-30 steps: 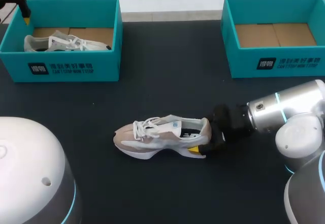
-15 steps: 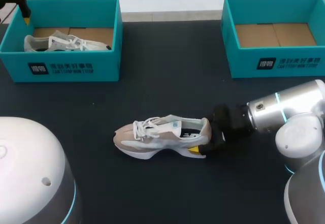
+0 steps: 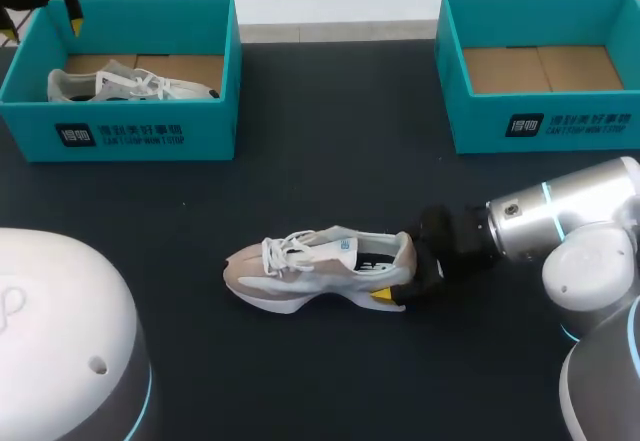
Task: Take the shoe out of the shoebox, open the shoe tongue, remove and reinsert the insole, then place the shoe into the shoebox
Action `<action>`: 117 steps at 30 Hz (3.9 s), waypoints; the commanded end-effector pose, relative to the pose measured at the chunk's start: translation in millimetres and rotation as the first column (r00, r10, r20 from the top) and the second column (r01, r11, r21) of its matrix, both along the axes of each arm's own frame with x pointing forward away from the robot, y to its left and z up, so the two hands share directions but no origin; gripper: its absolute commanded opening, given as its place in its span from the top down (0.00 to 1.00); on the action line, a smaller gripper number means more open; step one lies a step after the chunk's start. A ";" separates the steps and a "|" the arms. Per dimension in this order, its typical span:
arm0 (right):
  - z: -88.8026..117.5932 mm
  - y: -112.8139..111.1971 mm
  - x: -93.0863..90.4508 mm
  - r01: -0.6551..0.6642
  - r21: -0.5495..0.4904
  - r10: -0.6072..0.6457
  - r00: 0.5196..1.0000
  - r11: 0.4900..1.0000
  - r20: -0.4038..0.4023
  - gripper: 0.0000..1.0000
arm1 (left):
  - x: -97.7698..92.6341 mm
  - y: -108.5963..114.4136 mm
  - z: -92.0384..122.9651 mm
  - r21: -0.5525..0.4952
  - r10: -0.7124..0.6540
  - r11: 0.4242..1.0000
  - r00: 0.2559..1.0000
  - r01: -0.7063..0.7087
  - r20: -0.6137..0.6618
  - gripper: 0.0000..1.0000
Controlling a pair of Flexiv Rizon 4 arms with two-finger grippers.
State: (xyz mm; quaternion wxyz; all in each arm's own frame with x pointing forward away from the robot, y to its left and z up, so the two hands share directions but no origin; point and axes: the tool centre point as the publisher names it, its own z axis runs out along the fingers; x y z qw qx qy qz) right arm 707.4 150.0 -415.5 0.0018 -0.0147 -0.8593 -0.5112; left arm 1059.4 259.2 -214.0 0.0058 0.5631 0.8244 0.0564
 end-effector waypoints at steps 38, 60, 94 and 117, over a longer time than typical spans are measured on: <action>-3.2 2.8 1.9 0.002 -0.006 -0.002 1.000 1.000 -0.001 1.00 | -21.5 -122.5 0.3 -0.107 0.974 0.224 0.220 -0.969 0.045 0.00; -3.2 2.8 1.9 0.002 -0.006 -0.002 1.000 1.000 -0.001 1.00 | -47.9 -256.6 1.5 -0.098 0.994 0.073 0.081 -0.992 -0.073 0.00; -3.2 2.8 1.9 0.002 -0.006 -0.002 1.000 1.000 -0.001 1.00 | -128.7 -275.3 1.4 -0.125 0.940 -0.341 -0.341 -0.932 -0.027 0.00; -3.2 2.8 1.9 0.002 -0.006 -0.002 1.000 1.000 -0.001 1.00 | -244.0 -381.0 -27.3 -0.139 0.581 -0.802 -0.812 -0.581 0.046 0.00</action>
